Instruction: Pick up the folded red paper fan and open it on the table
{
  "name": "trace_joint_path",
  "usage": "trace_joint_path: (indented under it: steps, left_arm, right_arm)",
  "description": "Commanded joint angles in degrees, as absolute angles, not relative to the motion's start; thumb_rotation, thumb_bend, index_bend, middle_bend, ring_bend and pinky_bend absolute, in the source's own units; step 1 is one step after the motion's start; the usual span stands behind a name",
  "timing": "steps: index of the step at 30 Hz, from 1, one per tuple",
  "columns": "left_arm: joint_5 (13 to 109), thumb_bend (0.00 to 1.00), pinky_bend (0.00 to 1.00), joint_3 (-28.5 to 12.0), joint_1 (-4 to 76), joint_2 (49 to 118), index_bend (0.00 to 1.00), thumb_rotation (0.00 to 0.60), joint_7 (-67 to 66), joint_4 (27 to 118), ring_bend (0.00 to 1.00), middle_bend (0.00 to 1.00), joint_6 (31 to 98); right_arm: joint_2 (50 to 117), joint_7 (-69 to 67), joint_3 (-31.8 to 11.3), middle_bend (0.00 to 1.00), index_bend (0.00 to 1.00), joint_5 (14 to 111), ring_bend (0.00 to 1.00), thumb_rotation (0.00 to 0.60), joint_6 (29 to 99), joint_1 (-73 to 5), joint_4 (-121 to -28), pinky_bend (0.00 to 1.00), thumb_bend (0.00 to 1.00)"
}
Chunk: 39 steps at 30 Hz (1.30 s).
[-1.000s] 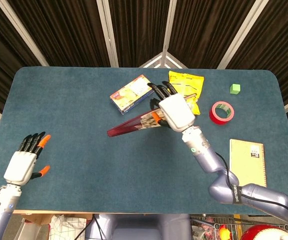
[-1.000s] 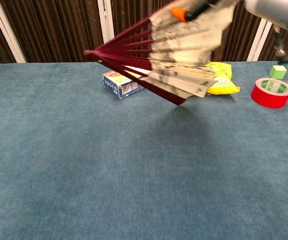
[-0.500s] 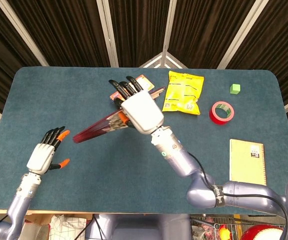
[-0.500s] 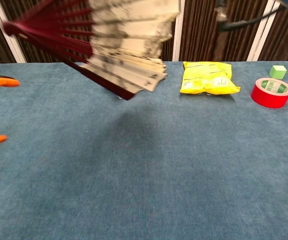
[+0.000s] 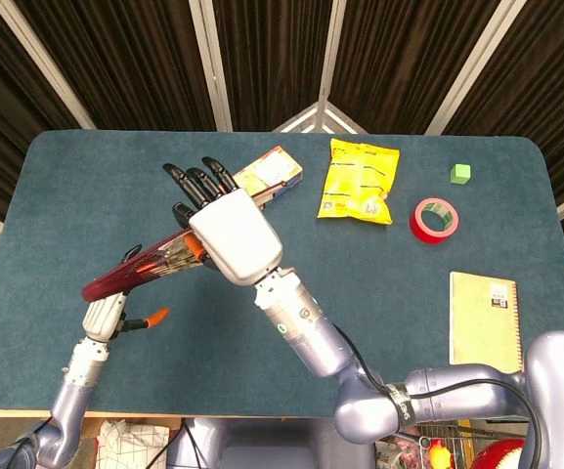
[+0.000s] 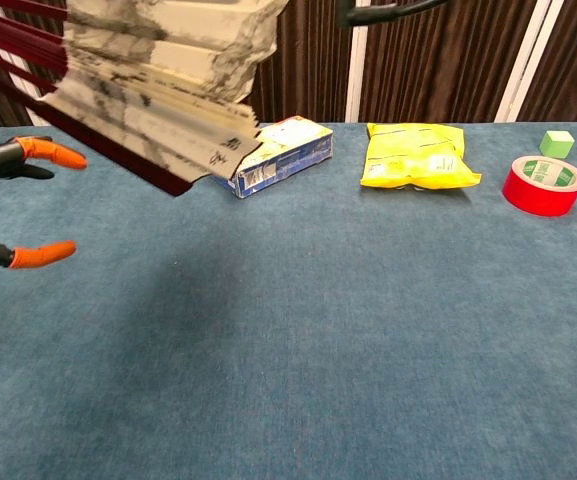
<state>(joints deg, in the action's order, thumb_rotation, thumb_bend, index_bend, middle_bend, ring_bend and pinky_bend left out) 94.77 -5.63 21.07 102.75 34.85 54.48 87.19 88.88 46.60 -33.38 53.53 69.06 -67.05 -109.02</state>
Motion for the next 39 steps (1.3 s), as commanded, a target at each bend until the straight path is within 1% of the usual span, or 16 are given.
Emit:
trace_joint_path:
  steps: [1, 6, 11, 13, 16, 24, 30, 33, 35, 37, 39]
  left_arm:
    - [94.8, 0.3, 0.17, -6.4, 21.4, 105.4, 0.27, 0.6, 40.1, 52.5, 0.0, 0.18, 90.2]
    - [94.6, 0.3, 0.17, -7.3, 21.6, 107.7, 0.27, 0.6, 46.6, 50.8, 0.0, 0.19, 93.0]
    - [93.9, 0.3, 0.17, -7.4, 21.8, 109.9, 0.28, 0.6, 50.0, 47.7, 0.0, 0.2, 93.7]
    - [93.6, 0.33, 0.17, -7.7, 22.0, 110.7, 0.3, 0.6, 51.4, 46.7, 0.0, 0.21, 93.7]
    - [92.4, 0.37, 0.17, -8.4, 22.9, 112.1, 0.31, 0.6, 53.9, 45.9, 0.0, 0.21, 92.3]
    - [91.1, 0.38, 0.17, -9.8, 25.9, 115.9, 0.34, 0.6, 54.8, 41.9, 0.0, 0.23, 90.1]
    - [89.3, 0.4, 0.17, -11.3, 28.0, 118.0, 0.42, 0.6, 55.2, 39.1, 0.0, 0.27, 87.7]
    - [88.4, 0.44, 0.17, -11.9, 28.8, 119.1, 0.5, 0.6, 54.8, 37.8, 0.01, 0.31, 86.8]
    - [88.0, 0.48, 0.18, -12.1, 29.0, 119.5, 0.57, 0.6, 55.0, 37.1, 0.02, 0.35, 86.6]
    - [87.6, 0.5, 0.19, -12.3, 29.1, 120.1, 0.62, 0.6, 54.9, 36.0, 0.03, 0.38, 86.5]
    - [87.2, 0.5, 0.2, -12.5, 29.2, 120.5, 0.64, 0.6, 54.8, 35.0, 0.04, 0.39, 86.3]
  right_arm:
    - [89.4, 46.7, -32.9, 0.16, 0.91, 53.0, 0.21, 0.6, 69.9, -67.4, -109.3, 0.15, 0.46]
    - [89.5, 46.4, -32.4, 0.16, 0.91, 52.5, 0.21, 0.6, 70.9, -67.5, -109.1, 0.15, 0.46]
    - [88.9, 45.9, -32.0, 0.16, 0.91, 52.2, 0.21, 0.6, 71.8, -67.2, -109.3, 0.15, 0.46]
    - [88.7, 45.6, -31.7, 0.16, 0.91, 52.2, 0.21, 0.6, 71.9, -67.0, -109.6, 0.15, 0.46]
    - [88.1, 45.4, -31.2, 0.16, 0.91, 52.2, 0.21, 0.6, 72.1, -66.9, -109.8, 0.15, 0.46]
    - [87.3, 45.0, -30.8, 0.16, 0.91, 52.2, 0.21, 0.6, 72.7, -67.0, -110.7, 0.15, 0.46]
    - [86.6, 44.7, -30.3, 0.16, 0.91, 52.0, 0.21, 0.6, 73.2, -66.8, -111.6, 0.15, 0.46]
    - [86.1, 44.6, -30.0, 0.16, 0.91, 52.3, 0.21, 0.6, 73.4, -66.8, -112.0, 0.15, 0.46]
    - [85.8, 44.6, -29.9, 0.16, 0.91, 52.3, 0.21, 0.6, 73.6, -66.6, -112.3, 0.15, 0.46]
    - [85.3, 44.5, -29.8, 0.16, 0.91, 52.3, 0.21, 0.6, 73.8, -66.4, -112.4, 0.15, 0.46]
    - [85.0, 44.1, -29.7, 0.16, 0.91, 52.2, 0.21, 0.6, 73.9, -66.2, -112.4, 0.16, 0.46]
